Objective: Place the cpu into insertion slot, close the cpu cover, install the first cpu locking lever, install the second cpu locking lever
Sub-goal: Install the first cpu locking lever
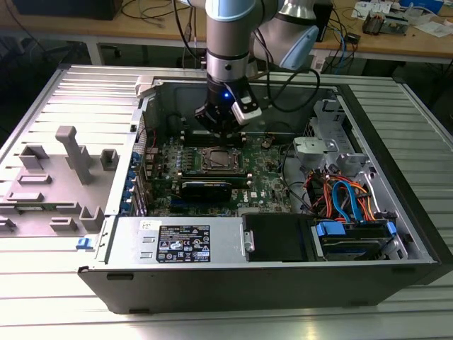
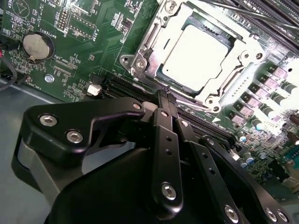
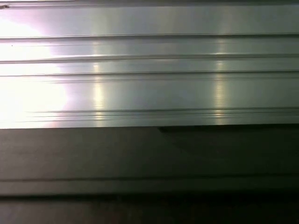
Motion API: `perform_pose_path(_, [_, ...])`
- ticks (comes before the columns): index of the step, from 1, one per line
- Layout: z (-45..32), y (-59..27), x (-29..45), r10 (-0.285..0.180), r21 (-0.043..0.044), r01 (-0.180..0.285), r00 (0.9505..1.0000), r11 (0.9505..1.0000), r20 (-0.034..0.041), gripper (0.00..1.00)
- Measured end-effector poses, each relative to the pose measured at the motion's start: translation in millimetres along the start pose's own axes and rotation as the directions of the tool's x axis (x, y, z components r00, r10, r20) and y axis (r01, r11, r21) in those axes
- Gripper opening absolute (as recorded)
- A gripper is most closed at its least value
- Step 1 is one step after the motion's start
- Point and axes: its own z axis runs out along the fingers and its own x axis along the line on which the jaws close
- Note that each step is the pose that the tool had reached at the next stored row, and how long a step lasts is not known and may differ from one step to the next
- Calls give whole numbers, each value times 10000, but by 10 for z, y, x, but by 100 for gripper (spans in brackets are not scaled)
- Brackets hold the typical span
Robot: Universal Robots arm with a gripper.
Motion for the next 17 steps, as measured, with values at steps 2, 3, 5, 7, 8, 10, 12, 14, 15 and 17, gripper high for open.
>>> perform_pose_path(2, [10,1,-13,0,-1,0,10000,10000,0,11])
perform_pose_path(3, [17,1,-25,0,0,0,10000,10000,0,11])
perform_pose_path(5, [25,1,-40,0,0,0,10000,10000,1,11])
perform_pose_path(7, [33,2,-54,0,0,0,10000,10000,1,11])
perform_pose_path(8, [41,2,-64,0,1,0,10000,10000,0,11])
perform_pose_path(10, [49,2,-73,0,1,0,10000,10000,0,11])
perform_pose_path(12, [55,2,-79,0,1,0,10000,10000,0,11])
perform_pose_path(14, [57,2,-81,1,3,-1,10000,10000,-1,11])
perform_pose_path(15, [58,2,-81,2,2,-2,10000,10000,0,11])
perform_pose_path(17, [59,3,-82,0,0,0,10000,10000,0,11])
